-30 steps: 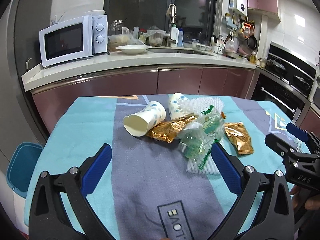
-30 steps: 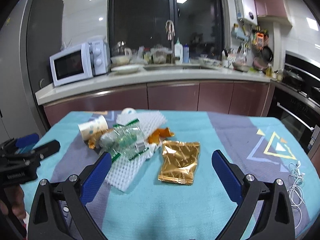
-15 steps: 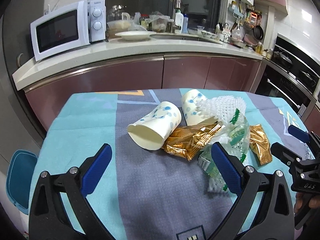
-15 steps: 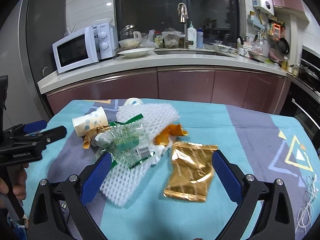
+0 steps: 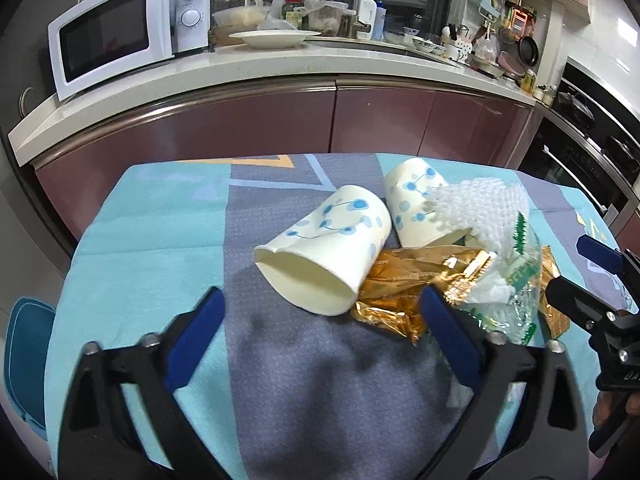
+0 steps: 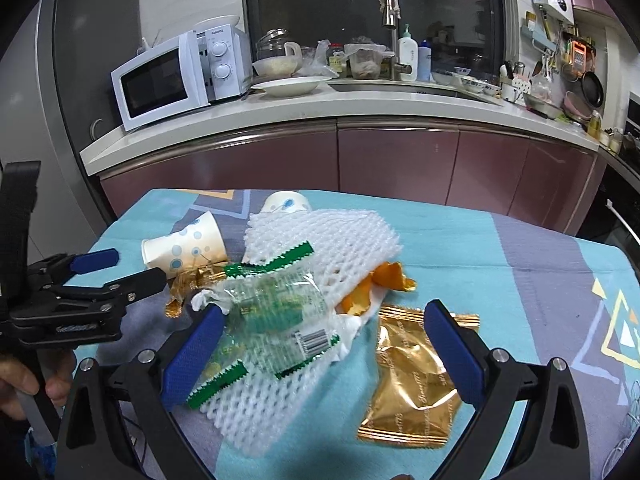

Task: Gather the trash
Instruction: 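Grasp the white dotted paper cup with the left tool while the right tool grasps the clear green-striped wrapper, then carry cup and wrapper to the blue bin and open both tools, then move both tools back over the table, then grasp the gold snack wrapper with the right tool while the left tool grasps a green-striped wrapper, then carry both wrappers to the blue bin and open both tools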

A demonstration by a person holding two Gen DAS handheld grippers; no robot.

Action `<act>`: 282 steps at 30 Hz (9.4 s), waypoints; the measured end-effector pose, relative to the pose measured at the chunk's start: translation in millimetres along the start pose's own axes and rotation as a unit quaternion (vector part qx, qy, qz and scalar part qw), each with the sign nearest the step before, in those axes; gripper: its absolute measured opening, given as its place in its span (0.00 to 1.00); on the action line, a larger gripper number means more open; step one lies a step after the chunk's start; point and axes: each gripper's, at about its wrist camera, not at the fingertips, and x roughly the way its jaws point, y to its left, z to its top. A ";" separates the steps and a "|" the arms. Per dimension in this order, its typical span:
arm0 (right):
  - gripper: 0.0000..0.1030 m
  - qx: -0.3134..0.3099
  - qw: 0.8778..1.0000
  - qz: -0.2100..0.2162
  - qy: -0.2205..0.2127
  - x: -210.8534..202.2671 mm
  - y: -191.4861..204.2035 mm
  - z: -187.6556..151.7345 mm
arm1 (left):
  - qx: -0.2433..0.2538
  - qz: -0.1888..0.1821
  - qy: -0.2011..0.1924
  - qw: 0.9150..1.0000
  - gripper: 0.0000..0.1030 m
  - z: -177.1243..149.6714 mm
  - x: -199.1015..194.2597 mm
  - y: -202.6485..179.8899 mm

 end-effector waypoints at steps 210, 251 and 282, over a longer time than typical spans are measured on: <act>0.42 0.012 0.999 -0.008 -0.033 -80.2 -25.8 -17.6 | -0.015 -0.108 -0.133 0.985 0.13 -49.6 -137.5 -0.5; 0.43 -0.306 0.890 0.285 0.181 129.7 489.0 12.0 | -0.244 0.169 -0.043 0.954 0.14 -170.1 -154.9 403.6; 0.93 -0.236 0.931 0.265 0.084 103.1 404.6 47.9 | -0.245 0.221 -0.113 0.937 0.95 -143.1 -203.8 383.4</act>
